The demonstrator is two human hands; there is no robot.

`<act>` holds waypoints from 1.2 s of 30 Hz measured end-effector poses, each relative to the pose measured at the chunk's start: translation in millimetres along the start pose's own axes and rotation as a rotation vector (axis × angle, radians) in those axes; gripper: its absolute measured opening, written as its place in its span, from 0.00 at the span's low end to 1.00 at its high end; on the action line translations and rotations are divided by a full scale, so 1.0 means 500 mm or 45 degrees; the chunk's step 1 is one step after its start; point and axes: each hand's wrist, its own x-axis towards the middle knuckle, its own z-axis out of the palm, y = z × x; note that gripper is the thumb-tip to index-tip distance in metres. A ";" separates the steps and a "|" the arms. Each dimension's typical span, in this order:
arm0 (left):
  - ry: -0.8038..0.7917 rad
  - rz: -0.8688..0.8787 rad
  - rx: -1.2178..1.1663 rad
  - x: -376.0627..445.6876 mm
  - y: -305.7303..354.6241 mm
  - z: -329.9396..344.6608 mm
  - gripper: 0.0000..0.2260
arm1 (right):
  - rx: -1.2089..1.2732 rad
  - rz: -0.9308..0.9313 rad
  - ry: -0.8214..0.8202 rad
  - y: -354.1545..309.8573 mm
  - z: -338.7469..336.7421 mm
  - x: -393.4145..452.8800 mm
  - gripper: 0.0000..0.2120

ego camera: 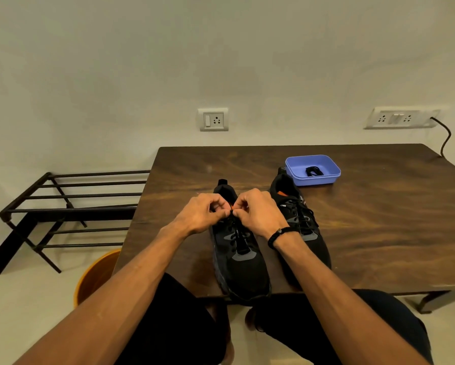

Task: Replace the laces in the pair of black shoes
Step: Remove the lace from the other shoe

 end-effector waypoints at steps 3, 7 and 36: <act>0.020 0.003 0.029 0.001 0.001 0.002 0.02 | 0.057 -0.016 -0.019 0.005 0.003 0.001 0.03; 0.023 0.066 0.118 0.006 0.005 0.003 0.04 | 0.110 -0.019 -0.016 0.010 0.002 -0.002 0.06; 0.093 0.214 0.178 -0.001 0.004 -0.015 0.05 | 0.354 0.047 0.048 0.025 0.040 -0.003 0.14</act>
